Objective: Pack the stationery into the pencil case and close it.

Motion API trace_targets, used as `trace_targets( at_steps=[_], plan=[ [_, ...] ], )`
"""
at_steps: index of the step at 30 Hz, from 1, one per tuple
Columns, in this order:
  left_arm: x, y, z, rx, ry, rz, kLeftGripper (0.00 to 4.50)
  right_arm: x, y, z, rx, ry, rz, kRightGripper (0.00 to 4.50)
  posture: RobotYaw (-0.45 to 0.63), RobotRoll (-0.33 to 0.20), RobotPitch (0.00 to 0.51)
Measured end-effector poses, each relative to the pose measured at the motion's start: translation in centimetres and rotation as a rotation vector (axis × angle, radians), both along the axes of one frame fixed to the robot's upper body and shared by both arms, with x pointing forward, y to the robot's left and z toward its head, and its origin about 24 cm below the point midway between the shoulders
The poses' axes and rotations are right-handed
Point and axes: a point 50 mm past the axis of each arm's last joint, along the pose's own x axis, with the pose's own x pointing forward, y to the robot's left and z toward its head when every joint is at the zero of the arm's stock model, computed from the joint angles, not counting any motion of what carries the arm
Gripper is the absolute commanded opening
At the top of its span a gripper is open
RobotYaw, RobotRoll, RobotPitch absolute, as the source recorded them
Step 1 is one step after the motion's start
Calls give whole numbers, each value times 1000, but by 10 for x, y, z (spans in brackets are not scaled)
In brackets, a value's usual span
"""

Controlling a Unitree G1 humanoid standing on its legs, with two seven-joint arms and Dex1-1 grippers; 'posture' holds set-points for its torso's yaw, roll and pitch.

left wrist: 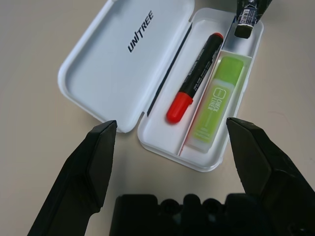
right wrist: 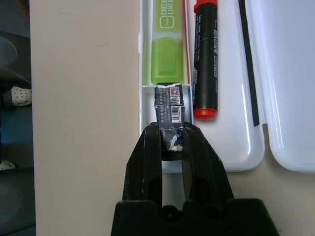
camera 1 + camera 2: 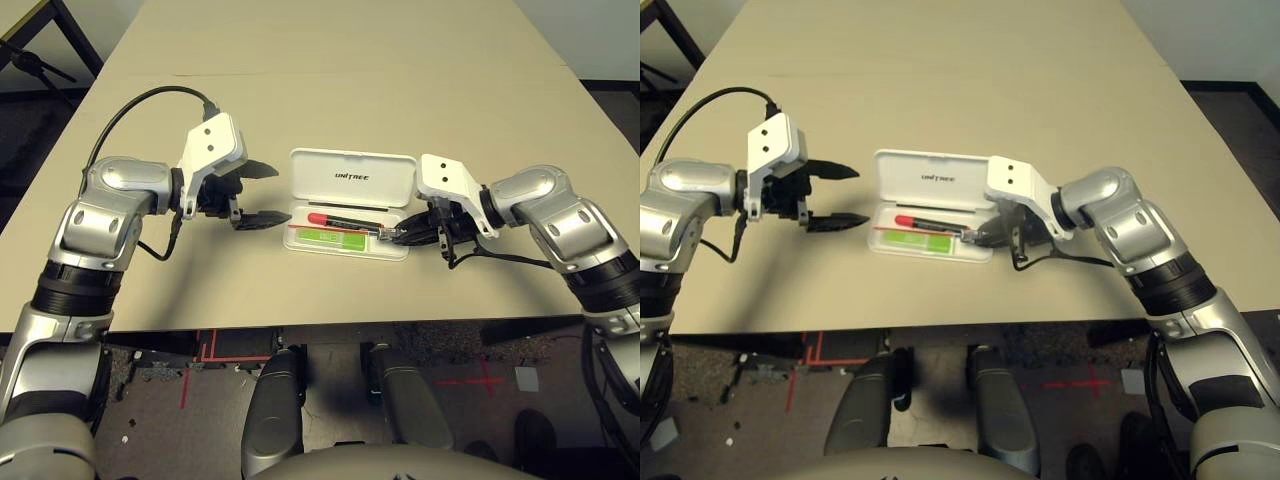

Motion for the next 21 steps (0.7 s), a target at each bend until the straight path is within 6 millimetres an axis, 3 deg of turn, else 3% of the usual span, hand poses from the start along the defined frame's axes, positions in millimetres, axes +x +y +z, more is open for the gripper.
trace_targets(
  at_steps=[9,20,21],
  plan=[
    [0,1,2,-4,-9,11,4500,0,3,-6,-6,23,7,291,40,0,180],
    [5,4,6,-6,-14,31,4500,0,5,-4,31,27,19,4358,22,0,179],
    [6,4,7,-6,-18,29,4500,0,3,-2,42,23,19,4437,21,0,179]
  ],
)
